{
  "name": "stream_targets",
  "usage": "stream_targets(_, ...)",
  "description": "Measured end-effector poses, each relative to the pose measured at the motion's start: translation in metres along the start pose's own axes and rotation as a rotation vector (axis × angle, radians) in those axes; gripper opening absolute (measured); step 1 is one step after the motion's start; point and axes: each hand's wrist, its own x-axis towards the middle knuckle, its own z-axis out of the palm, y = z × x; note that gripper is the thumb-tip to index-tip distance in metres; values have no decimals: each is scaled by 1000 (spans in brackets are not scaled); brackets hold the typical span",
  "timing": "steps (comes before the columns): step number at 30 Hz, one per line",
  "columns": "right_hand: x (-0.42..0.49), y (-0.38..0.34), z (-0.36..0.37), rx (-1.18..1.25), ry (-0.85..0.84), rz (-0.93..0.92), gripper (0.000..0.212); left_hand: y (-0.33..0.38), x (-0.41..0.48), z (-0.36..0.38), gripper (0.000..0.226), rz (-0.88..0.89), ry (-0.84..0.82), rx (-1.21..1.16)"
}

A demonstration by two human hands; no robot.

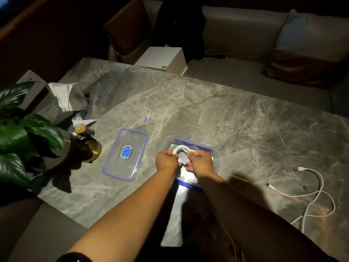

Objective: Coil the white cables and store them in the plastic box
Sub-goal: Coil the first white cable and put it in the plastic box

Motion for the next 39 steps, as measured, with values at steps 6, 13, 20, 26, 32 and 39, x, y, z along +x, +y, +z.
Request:
stream_targets(6,5,4,1,27,41,17,9,6,11,12,26,26,-50,243)
stream_targets(13,7,7,4,-106,110,-134,19,13,19,14,21,-78,-3,217)
stream_targets(20,11,15,0,-181,140,-184,26,16,18,20,32,-221,-10,164)
stream_targets(26,8,10,0,-208,158,-173,30,-16,53,26,20,-240,-31,267)
stream_targets(32,7,11,1,-167,173,-145,29,8,20,18,25,35,-38,658)
stream_targets(39,10,16,1,-161,142,-133,26,15,11,10,29,324,-128,1048)
